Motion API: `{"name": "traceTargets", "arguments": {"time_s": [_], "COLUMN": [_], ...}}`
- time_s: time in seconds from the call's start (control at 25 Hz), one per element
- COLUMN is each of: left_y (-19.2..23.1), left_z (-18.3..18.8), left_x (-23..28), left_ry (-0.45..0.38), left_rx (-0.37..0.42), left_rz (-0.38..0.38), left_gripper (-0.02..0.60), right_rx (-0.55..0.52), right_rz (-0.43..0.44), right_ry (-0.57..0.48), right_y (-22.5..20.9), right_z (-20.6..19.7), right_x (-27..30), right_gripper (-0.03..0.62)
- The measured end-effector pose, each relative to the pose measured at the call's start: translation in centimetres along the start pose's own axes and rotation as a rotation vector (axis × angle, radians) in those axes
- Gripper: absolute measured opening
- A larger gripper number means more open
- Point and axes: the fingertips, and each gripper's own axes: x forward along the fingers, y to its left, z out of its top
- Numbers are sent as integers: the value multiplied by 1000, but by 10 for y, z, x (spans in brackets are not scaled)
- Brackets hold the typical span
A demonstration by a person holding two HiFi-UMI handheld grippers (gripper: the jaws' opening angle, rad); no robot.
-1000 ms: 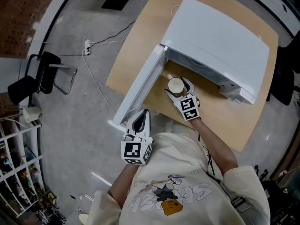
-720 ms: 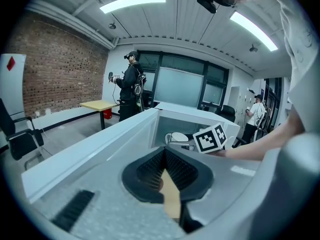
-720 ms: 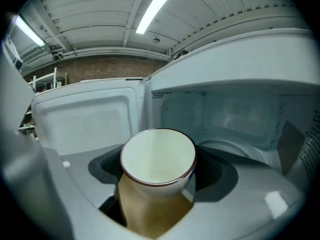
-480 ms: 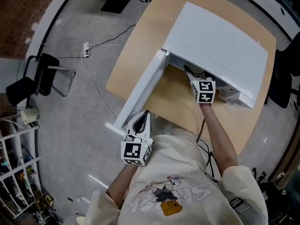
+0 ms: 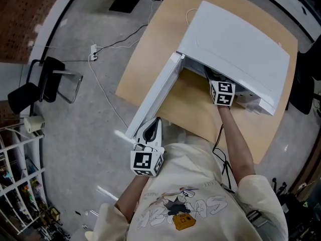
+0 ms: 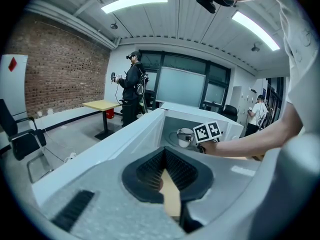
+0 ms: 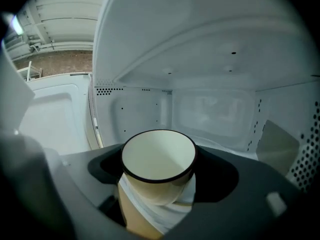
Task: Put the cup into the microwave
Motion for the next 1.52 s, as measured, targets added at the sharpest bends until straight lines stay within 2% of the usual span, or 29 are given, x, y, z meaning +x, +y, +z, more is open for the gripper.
{"name": "traceTargets", "arguments": {"time_s": [0.24,0.52,0.72,0.84,0.88,0.92,1.04,1.12,1.2,1.28,1.52], "left_y": [-4,-5,-9,-20,-25,-29,-45,-58,-71,-82,-111], "left_z": [0,1,0,3,4,5,11,16,19,22,25], "left_x": [2,2,11,22,26,31,46,56,63,68,78], "left_ry": [-3,-9,2,4,5,7,8,5,8,15,28], "left_rx": [6,-1,-40,-40,-38,-37,-33,-21,-4,15,62], "left_rz": [-13,-14,-50,-95,-114,-133,-201,-254,-304,-349,-446], "left_gripper": [5,5,5,5,5,5,5,5,5,5,5], "right_rx": [41,95,81,116,130,149,197,222,227,207,243], "right_rz": [11,22,27,84,115,145,181,185,192,182,93], "right_ry": [0,-28,-81,-65,-56,-49,-50,-55,-51,-39,-38], "right_y": [-5,-5,14,38,50,61,85,95,104,107,88], "right_z": [-2,6,19,14,11,10,14,21,24,22,17], "right_x": [2,-4,-51,-94,-111,-129,-180,-205,-220,-226,-241], "right_gripper": [411,511,518,512,490,424,177,79,16,6,6]}}
